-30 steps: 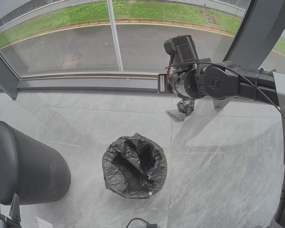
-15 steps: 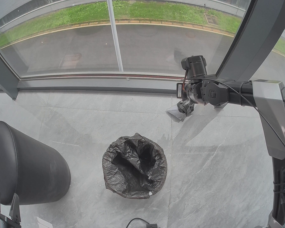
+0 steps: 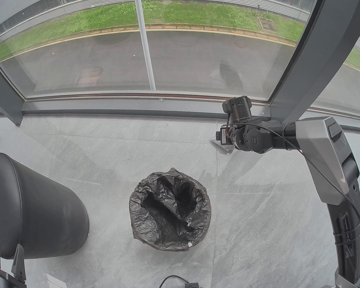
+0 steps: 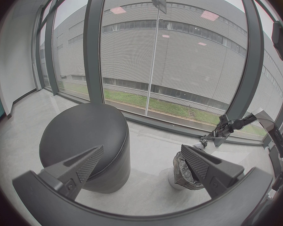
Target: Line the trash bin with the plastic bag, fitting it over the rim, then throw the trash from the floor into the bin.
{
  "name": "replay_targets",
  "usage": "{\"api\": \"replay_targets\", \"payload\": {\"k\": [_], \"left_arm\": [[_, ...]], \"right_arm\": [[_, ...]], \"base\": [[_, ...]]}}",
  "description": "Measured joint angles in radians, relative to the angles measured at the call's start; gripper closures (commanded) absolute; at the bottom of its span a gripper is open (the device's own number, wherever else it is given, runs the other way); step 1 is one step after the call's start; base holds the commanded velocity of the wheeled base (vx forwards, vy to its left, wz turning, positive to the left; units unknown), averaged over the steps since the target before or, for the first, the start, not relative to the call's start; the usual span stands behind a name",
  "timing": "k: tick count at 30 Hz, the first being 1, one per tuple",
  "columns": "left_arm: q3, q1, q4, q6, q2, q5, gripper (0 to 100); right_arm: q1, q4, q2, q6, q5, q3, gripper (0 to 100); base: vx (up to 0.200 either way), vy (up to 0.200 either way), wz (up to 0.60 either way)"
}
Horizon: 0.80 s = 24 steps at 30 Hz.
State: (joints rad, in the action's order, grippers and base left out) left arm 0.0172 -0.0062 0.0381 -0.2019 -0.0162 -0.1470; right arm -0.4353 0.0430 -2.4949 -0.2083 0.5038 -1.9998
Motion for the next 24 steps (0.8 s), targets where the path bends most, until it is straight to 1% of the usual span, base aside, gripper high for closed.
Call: {"api": "replay_targets", "payload": {"k": [8, 24], "left_arm": [[0.000, 0.000, 0.000, -0.001, 0.000, 0.000, 0], [0.000, 0.000, -0.001, 0.005, 0.000, 0.001, 0]], "right_arm": [[0.000, 0.006, -0.071, 0.013, 0.003, 0.000, 0], [0.002, 0.006, -0.077, 0.008, 0.031, 0.000, 0]], "base": [[0.000, 0.000, 0.00], [0.000, 0.000, 0.00]]}}
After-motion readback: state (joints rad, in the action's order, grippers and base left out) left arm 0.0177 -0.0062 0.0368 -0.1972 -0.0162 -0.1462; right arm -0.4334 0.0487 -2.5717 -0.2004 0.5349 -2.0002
